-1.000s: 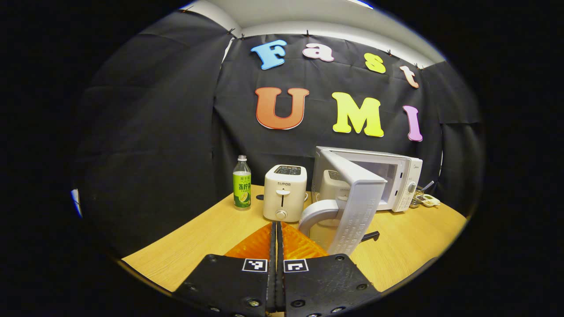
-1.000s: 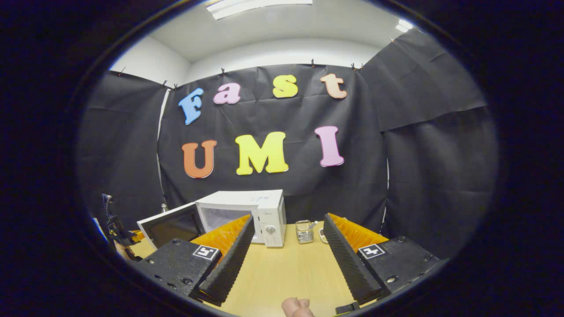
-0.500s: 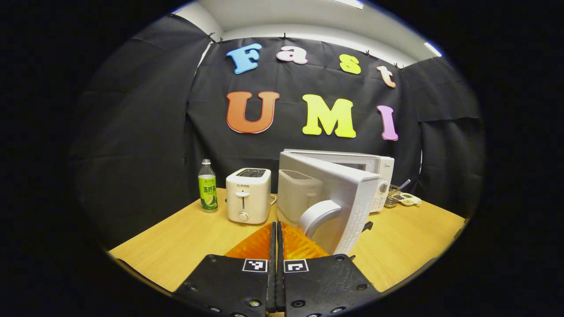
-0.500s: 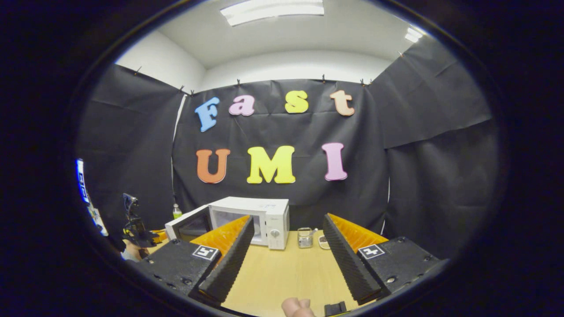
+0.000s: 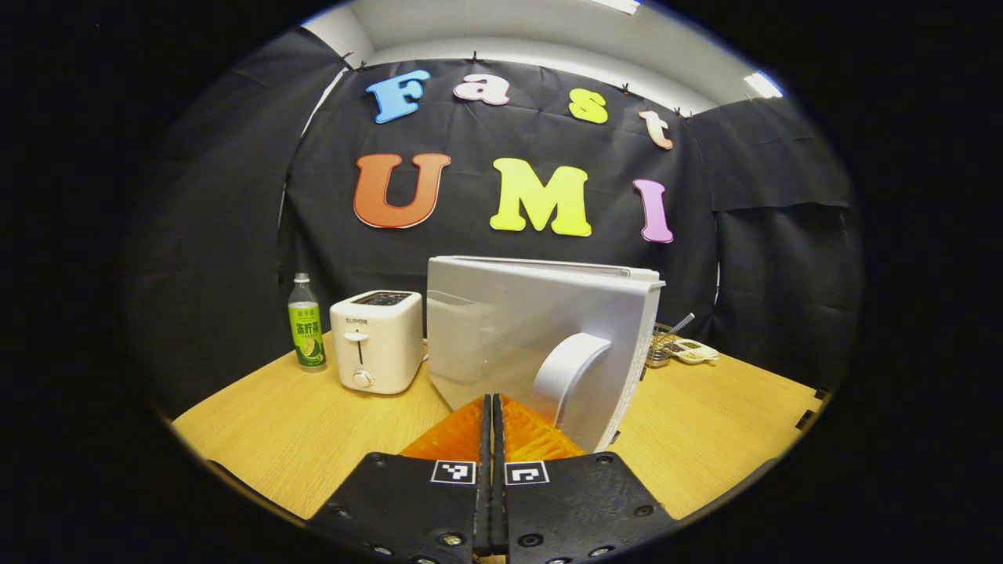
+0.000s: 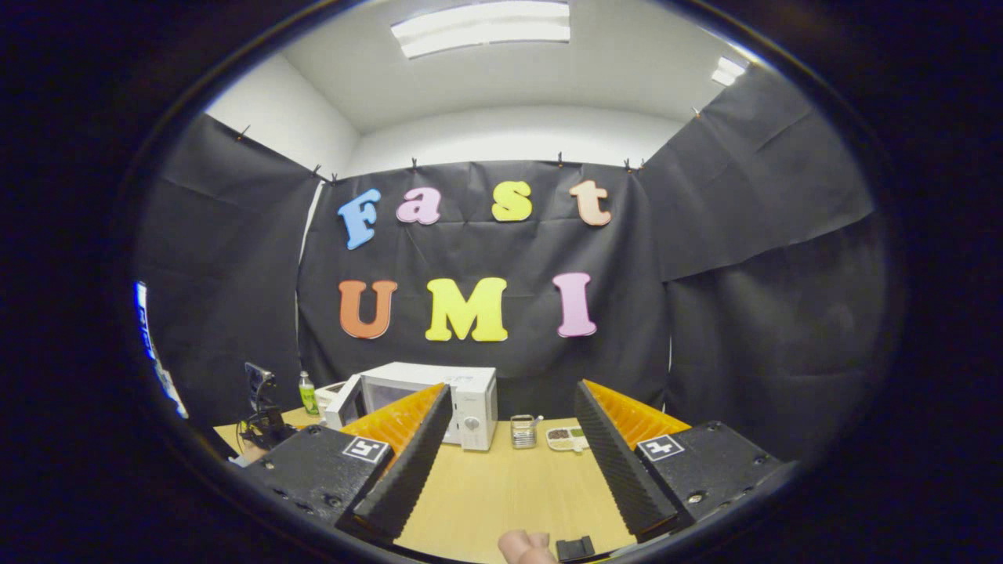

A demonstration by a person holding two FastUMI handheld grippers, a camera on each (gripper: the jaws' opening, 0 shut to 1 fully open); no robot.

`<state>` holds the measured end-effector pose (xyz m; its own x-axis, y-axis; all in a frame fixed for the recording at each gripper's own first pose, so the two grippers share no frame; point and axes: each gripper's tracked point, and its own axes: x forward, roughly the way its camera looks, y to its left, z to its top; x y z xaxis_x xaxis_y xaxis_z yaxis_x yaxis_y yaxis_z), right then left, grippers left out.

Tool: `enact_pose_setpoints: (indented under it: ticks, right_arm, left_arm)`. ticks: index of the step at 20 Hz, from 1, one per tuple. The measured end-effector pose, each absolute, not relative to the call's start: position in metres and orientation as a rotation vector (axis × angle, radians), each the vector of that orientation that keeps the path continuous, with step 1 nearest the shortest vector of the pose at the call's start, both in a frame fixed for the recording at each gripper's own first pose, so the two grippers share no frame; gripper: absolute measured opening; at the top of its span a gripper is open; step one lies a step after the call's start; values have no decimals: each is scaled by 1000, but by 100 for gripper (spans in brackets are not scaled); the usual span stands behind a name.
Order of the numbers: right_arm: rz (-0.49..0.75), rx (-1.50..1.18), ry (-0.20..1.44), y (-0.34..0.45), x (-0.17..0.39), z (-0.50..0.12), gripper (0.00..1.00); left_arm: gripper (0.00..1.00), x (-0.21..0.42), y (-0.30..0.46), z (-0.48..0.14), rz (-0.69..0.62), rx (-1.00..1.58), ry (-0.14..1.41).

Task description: Open the microwave oven with the left hand, put the food in, and close the microwave oven.

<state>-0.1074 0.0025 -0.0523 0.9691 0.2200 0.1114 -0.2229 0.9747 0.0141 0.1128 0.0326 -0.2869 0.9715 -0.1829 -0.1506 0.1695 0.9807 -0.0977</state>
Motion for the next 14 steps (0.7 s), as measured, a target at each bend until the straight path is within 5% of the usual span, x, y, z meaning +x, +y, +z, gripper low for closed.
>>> enact_pose_setpoints:
  ticks: [14]
  right_arm:
    - [169,91,-16,-32,-74,-96,91]
  left_arm:
    - [0,204,-87,-294,-349,-136,195]
